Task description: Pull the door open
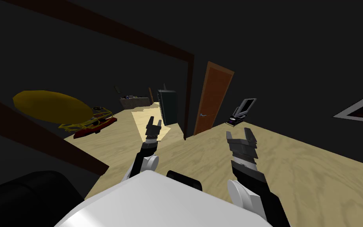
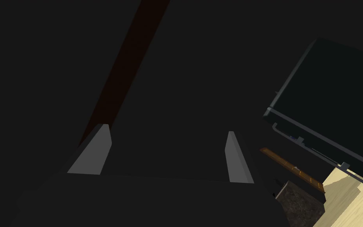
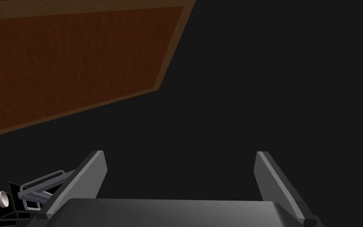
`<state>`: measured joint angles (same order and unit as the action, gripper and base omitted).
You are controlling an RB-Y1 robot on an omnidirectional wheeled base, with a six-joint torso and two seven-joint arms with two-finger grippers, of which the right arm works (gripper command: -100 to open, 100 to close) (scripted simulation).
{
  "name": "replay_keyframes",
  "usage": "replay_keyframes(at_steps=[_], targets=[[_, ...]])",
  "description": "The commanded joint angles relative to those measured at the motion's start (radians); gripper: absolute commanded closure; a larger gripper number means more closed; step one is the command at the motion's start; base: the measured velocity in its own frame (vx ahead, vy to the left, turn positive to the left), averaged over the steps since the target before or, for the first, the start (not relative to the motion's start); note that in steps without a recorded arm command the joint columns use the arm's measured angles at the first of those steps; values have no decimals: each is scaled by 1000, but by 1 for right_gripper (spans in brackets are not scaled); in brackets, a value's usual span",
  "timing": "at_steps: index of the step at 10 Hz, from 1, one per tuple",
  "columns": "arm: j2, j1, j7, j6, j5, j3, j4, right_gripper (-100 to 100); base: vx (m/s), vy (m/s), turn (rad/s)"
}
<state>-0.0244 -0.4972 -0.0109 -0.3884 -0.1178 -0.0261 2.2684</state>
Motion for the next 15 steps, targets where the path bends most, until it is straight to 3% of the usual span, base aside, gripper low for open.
replay_keyframes(at_steps=[1, 6, 10, 15], targets=[[-12, 7, 6, -14, -4, -4, -33, -100, 64, -19, 119], [-37, 24, 21, -44, -13, -12, -110, -100, 99, -48, 69], [-71, 48, 41, -89, -25, -23, -219, -100, 120, -65, 109], [-99, 69, 59, -127, -36, -33, -314, -100, 96, -63, 86]])
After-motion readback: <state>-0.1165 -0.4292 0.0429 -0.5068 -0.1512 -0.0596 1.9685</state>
